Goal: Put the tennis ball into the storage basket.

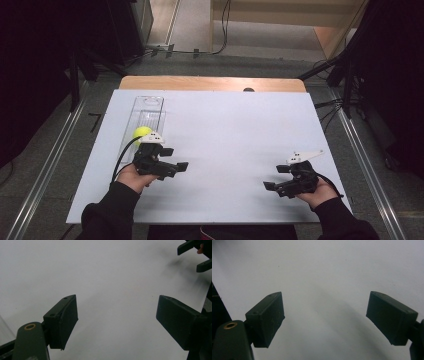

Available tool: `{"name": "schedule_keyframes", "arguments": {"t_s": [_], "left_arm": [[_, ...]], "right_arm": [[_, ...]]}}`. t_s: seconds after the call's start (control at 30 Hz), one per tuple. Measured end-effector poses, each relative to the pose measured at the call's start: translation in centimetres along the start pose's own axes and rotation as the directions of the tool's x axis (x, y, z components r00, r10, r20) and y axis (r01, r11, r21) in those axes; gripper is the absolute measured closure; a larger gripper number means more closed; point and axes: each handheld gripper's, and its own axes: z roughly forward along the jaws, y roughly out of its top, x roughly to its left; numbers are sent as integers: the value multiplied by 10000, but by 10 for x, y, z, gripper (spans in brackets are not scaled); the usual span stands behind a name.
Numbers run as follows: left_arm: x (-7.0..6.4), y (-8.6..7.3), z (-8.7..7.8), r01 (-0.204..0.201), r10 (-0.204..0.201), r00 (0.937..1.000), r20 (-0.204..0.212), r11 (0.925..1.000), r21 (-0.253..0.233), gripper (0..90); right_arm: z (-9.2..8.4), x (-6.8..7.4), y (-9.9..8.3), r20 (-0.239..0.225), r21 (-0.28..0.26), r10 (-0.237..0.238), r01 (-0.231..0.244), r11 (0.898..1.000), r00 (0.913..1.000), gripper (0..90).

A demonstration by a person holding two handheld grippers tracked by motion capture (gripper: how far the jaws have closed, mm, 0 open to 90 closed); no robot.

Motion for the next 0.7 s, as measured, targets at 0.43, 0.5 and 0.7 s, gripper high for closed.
{"name": "schedule_keyframes", "arguments": {"t_s": [0.43,0.5,0.7], "left_arm": [[-2,-18,-1,-204,199,9995,259,9996,202,184],[-3,-20,-1,-232,225,9994,273,9995,225,183],[-2,-26,-3,-310,301,9991,284,9989,338,184]], "right_arm": [[0,0,0,12,-1,-7,7,10000,10000,129],[0,0,0,8,16,-14,14,10000,10000,129],[0,0,0,40,0,4,-4,10000,10000,129]]}}
